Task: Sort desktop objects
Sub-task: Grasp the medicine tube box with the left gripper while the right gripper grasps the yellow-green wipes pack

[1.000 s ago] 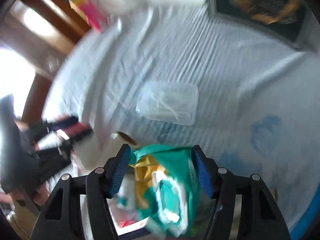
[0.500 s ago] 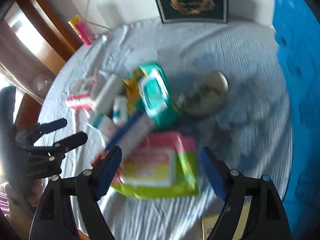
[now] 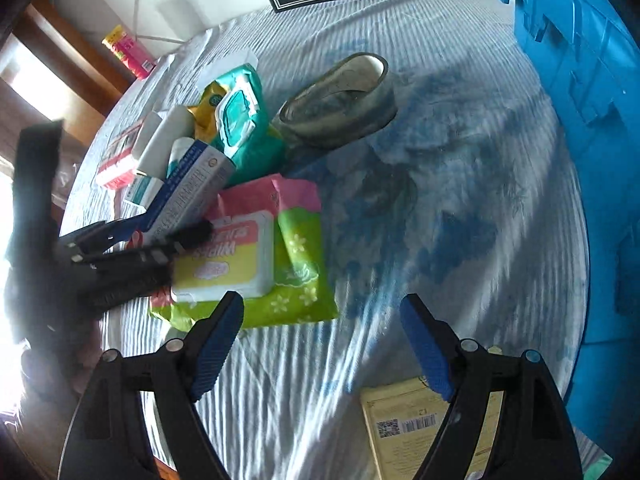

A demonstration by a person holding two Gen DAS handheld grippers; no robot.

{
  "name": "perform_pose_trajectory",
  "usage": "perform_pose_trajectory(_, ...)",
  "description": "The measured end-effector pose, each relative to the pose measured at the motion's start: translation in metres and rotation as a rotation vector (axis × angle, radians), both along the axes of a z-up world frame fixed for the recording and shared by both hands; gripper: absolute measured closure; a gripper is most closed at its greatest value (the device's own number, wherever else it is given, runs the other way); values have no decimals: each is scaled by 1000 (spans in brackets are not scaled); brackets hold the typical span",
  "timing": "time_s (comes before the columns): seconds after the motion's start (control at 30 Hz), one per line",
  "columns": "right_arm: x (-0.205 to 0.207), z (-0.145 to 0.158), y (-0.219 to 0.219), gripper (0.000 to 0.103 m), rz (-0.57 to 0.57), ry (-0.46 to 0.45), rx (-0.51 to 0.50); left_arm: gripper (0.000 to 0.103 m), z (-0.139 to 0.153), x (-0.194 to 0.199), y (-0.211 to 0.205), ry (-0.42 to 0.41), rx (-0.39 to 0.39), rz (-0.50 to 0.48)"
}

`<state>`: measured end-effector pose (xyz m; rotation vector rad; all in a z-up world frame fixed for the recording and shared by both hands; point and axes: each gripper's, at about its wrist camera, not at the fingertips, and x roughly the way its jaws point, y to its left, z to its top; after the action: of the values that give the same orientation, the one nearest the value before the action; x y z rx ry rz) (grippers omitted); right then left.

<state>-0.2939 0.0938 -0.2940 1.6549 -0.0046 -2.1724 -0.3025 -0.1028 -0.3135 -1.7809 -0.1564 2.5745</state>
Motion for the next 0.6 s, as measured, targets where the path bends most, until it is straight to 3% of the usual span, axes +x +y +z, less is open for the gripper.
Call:
perform_pose_trajectory(0.3, -12, -5, -14, 22, 32, 18, 9, 62, 15, 67, -62, 0, -19, 166)
perform_pose_trajectory(0.47, 3, -30, -42, 22, 160, -131, -52, 63, -7, 97, -92, -64, -32, 268)
perform_pose_trajectory(0.6, 34, -24, -68, 22, 324, -180, -83, 61, -16, 111, -102, -80, -19, 308)
